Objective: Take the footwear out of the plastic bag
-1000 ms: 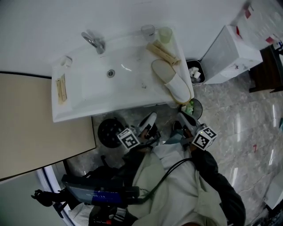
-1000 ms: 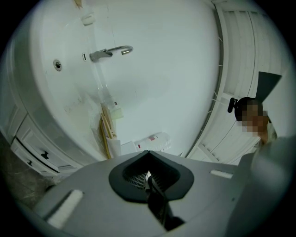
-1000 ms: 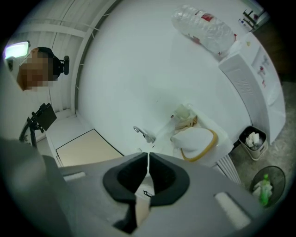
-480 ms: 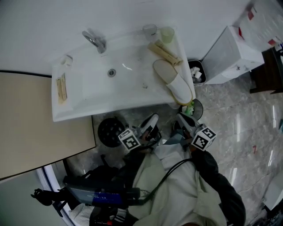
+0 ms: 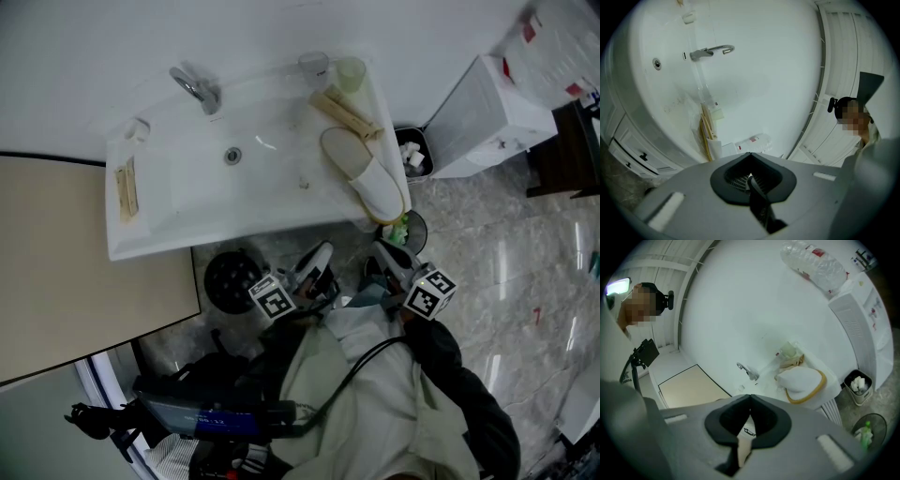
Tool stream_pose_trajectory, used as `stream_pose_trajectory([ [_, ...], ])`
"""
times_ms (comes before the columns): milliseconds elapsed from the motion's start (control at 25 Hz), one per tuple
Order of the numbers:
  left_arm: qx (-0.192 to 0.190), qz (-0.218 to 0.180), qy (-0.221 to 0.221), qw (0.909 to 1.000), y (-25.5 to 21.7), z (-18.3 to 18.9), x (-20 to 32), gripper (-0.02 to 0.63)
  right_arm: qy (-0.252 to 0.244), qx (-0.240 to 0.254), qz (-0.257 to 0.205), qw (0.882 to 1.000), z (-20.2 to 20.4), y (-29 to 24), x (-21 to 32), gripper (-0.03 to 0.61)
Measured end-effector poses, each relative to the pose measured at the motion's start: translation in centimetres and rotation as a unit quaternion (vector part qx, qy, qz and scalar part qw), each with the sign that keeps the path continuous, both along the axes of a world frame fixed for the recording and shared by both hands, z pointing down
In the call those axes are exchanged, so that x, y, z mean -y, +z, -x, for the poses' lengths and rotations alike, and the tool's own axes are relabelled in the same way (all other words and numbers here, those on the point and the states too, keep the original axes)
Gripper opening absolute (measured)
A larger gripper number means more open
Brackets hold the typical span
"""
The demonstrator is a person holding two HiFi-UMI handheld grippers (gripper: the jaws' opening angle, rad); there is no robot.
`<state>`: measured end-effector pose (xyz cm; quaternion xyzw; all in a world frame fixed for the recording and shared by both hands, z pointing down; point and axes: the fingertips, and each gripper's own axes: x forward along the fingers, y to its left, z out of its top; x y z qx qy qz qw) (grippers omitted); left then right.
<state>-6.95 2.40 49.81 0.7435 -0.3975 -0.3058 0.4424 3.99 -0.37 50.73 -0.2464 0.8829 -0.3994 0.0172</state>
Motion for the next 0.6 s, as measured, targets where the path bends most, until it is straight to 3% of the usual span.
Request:
stream_pose_trajectory([
  [600,-0.001,0.011,0.003,0.9999,0.57,-0.9,-0.18,0.008,0.003,-0.001,0.017,1.0,-0.83,0.49,-0.23,0.002],
])
